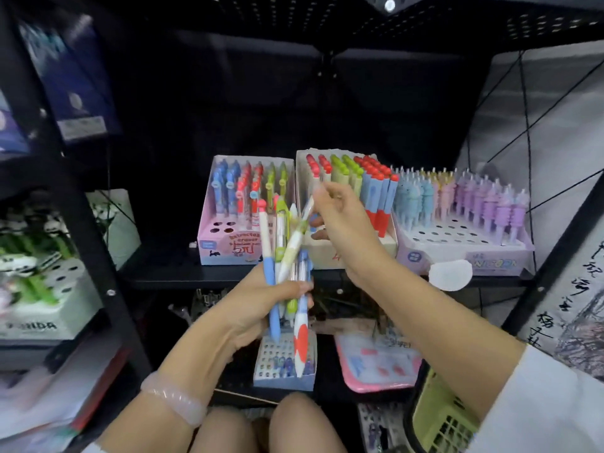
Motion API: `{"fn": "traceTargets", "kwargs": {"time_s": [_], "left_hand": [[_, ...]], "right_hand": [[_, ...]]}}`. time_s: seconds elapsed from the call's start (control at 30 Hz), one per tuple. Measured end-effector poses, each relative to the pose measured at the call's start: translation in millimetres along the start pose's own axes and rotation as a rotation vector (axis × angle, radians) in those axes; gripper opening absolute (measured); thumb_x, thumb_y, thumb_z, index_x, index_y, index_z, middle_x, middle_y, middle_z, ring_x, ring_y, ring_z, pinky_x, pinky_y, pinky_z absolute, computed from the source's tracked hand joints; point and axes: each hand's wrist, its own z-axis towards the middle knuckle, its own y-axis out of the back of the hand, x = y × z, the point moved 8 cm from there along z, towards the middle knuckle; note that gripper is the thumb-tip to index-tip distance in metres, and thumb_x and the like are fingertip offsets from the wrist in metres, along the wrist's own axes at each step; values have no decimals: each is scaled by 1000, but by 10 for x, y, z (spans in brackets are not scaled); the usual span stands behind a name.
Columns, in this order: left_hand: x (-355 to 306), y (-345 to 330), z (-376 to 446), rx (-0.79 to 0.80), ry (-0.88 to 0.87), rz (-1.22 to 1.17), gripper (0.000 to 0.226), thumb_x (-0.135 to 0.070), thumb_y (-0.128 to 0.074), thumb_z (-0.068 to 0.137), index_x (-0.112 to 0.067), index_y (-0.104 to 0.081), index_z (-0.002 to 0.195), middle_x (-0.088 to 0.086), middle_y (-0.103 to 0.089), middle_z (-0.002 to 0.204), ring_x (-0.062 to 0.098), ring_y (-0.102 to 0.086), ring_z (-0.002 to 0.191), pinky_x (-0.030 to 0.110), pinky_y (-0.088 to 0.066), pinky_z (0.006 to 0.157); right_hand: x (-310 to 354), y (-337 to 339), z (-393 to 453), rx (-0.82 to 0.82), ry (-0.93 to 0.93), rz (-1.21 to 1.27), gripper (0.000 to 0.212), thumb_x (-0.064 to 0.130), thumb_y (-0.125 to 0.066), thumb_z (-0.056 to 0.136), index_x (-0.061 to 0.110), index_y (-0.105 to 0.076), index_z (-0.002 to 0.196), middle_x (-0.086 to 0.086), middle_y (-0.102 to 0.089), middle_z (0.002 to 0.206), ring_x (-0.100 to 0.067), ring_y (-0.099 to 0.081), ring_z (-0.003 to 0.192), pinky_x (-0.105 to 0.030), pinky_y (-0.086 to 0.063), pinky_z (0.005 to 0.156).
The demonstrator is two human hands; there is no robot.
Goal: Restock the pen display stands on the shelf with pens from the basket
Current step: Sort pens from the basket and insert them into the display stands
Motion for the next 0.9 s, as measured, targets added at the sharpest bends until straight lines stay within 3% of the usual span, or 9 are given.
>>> {"fn": "traceTargets", "kwargs": {"time_s": [0.17, 0.23, 0.3, 0.4, 0.5, 0.6, 0.8, 0.9], "left_hand": [[-104, 240, 56, -74, -18, 60, 19, 5, -57, 85, -6, -58, 101, 11, -61, 76, 14, -62, 57, 23, -51, 49], [-134, 368, 58, -105, -28, 97, 20, 4, -58, 85, -10, -60, 100, 10, -64, 78, 14, -63, 59, 22, -51, 52], [-161, 510, 37, -130, -36, 114, 20, 1, -58, 86, -12, -62, 100, 7, -66, 77, 14, -64, 61, 23, -51, 52], [-197, 670, 17, -157, -49, 130, 20, -1, -59, 86, -12, -62, 103, 5, -69, 74, 15, -66, 64, 24, -52, 54], [-234, 749, 18, -169, -61, 123, 22, -1, -60, 86, -14, -62, 103, 0, -71, 73, 14, -67, 65, 24, -54, 56], [-249, 783, 8, -164, -73, 112, 22, -2, -61, 84, -15, -62, 102, -4, -71, 75, 13, -67, 66, 23, -53, 56], [-202, 837, -14, -176, -70, 55, 23, -1, -59, 85, -17, -62, 102, -3, -72, 77, 11, -67, 66, 22, -51, 54], [-190, 848, -23, -174, -77, 61, 24, 0, -58, 86, -17, -61, 102, -3, -72, 77, 12, -66, 67, 23, -52, 54]], "right_hand": [[141, -222, 236, 36, 26, -110, 19, 28, -50, 95, 17, -50, 110, 4, -55, 73, -5, -53, 62, -24, -44, 62], [267, -175, 354, -23, 48, -77, 4, 20, -51, 95, 20, -50, 98, 3, -56, 70, -4, -53, 57, -22, -46, 57], [506, -42, 509, -126, 148, -56, 7, 15, -52, 93, 21, -47, 91, 0, -59, 67, -7, -55, 54, -25, -50, 55], [812, 9, 752, -185, 304, -331, 9, 17, -53, 92, 17, -45, 89, -10, -63, 77, -19, -63, 70, -32, -52, 68], [747, -212, 946, -44, 247, -654, 12, 18, -54, 92, 10, -47, 97, -13, -64, 93, -28, -64, 85, -38, -52, 78], [588, -416, 982, 83, 202, -839, 12, 16, -52, 94, 9, -42, 97, -17, -64, 100, -31, -63, 88, -37, -52, 76], [530, -486, 1060, 119, 137, -893, 14, 13, -51, 94, 5, -44, 103, -21, -61, 108, -34, -63, 95, -45, -53, 83], [521, -461, 1063, 79, 167, -942, 12, 14, -52, 94, 8, -42, 94, -18, -60, 101, -33, -62, 90, -38, -51, 71]]}}
